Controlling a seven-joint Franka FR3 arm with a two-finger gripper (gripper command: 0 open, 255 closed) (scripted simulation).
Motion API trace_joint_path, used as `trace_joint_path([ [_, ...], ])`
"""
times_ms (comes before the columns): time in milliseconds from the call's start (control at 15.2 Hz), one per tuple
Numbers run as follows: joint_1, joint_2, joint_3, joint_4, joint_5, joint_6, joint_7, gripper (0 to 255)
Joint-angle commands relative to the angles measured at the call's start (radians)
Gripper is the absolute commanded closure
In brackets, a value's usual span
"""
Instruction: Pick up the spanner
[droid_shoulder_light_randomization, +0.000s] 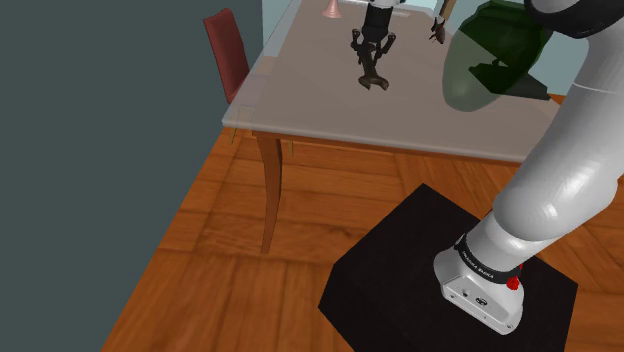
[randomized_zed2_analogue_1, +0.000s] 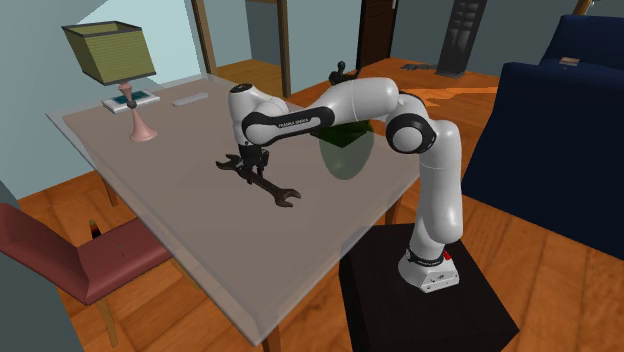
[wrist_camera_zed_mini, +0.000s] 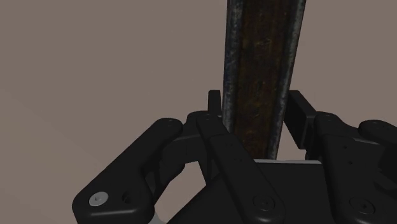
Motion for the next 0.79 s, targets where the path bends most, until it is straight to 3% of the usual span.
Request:
trace_joint_path([
  [0, 0.0, 0.001, -0.001, -0.003, -0.001, -0.001, 0.0, 255],
  [330, -0.001, 0.004, -0.001, 0.0, -0.001, -0.001, -0.001, 255],
  [726, -0.001, 0.002, -0.001, 0.078, 0.0, -0.08, -0.003, 255],
])
